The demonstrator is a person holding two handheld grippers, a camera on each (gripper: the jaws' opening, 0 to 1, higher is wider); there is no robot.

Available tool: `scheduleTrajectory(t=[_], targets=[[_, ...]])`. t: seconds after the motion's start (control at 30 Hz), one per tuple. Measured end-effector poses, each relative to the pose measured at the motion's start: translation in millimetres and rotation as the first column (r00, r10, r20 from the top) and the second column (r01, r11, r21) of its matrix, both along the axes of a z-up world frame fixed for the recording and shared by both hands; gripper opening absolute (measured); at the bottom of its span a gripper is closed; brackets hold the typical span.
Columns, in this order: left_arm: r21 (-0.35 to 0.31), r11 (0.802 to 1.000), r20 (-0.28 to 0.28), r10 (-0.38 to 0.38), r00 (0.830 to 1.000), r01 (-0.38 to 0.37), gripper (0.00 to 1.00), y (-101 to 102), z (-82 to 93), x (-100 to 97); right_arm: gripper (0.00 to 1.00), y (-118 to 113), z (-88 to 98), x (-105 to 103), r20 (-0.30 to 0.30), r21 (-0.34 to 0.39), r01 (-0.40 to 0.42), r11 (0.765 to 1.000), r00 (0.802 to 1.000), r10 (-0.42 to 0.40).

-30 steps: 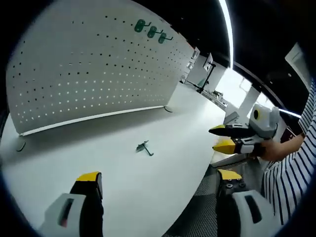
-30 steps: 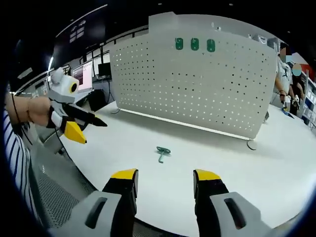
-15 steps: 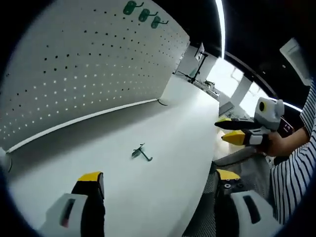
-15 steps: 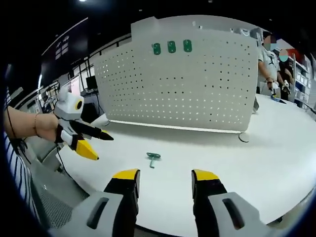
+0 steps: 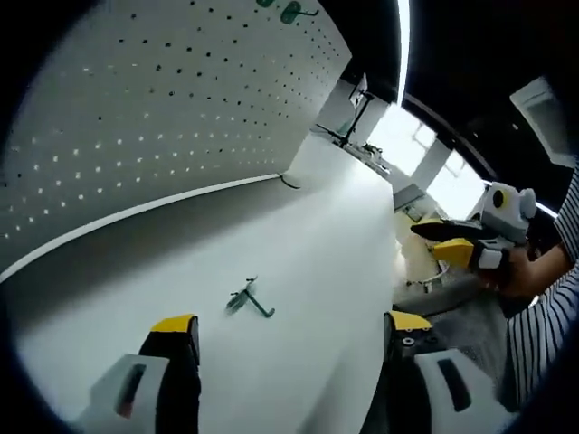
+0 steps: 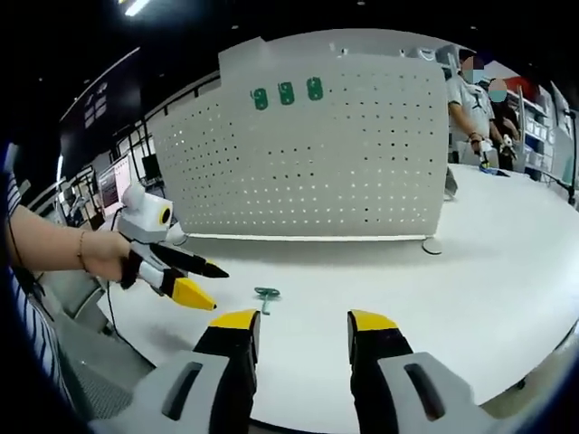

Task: Insert the hook assembly into the mounting plate slot until the hook locks in place.

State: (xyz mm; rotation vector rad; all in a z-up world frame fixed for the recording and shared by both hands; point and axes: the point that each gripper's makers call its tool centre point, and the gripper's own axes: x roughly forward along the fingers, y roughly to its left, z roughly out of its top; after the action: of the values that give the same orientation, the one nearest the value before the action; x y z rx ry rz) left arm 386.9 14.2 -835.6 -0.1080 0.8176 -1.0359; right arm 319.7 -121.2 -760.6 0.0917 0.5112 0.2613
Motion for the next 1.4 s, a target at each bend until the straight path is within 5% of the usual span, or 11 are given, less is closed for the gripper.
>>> scheduleTrajectory(t=[0.5, 0.57, 0.7, 0.8, 1.0, 1.2, 1.27, 1.4], targets=[[0.065, 0.998, 0.019, 0.008, 1.0, -0.009, 0.73, -8.8, -30.8, 23.7, 0.33, -5.7, -4.0, 1.2, -0.033, 0.058, 0.038, 0.998, 0.999, -0.036], [0.093, 0.996, 0.063, -0.008, 0.998, 0.002, 0.69, -8.9, -34.1, 28.3, 0.33, -4.4, -5.6, 1.4, -0.039, 0.06, 0.03, 0.998, 0.999, -0.028], [0.093, 0.996, 0.064, -0.021, 0.998, 0.015, 0.62, -13.9, -38.4, 31.3, 0.33, -3.7, -7.7, 1.8, -0.048, 0.065, 0.027, 0.998, 0.999, -0.023], [0.174, 0.982, 0.121, -0.091, 0.989, 0.069, 0.57, -13.3, -43.1, 33.0, 0.33, -3.6, -8.7, 2.0, -0.052, 0.064, 0.025, 0.998, 0.998, -0.022], [0.152, 0.987, 0.124, -0.065, 0.99, 0.046, 0.5, -22.9, -44.5, 41.4, 0.32, -2.8, -12.1, 1.6, -0.073, 0.074, 0.021, 0.997, 0.997, -0.016], [0.188, 0.977, 0.158, -0.127, 0.979, 0.097, 0.31, -25.8, -46.0, 44.6, 0.32, -3.3, -13.8, 1.4, -0.084, 0.077, 0.026, 0.997, 0.996, -0.02], [0.266, 0.954, 0.202, -0.194, 0.96, 0.137, 0.25, -21.1, -49.3, 44.5, 0.32, -4.3, -15.2, 1.4, -0.094, 0.09, 0.033, 0.995, 0.995, -0.025], [0.282, 0.945, 0.215, -0.231, 0.949, 0.166, 0.19, -22.6, -50.2, 40.9, 0.32, -8.5, -15.9, 2.0, -0.1, 0.105, 0.059, 0.993, 0.994, -0.048]])
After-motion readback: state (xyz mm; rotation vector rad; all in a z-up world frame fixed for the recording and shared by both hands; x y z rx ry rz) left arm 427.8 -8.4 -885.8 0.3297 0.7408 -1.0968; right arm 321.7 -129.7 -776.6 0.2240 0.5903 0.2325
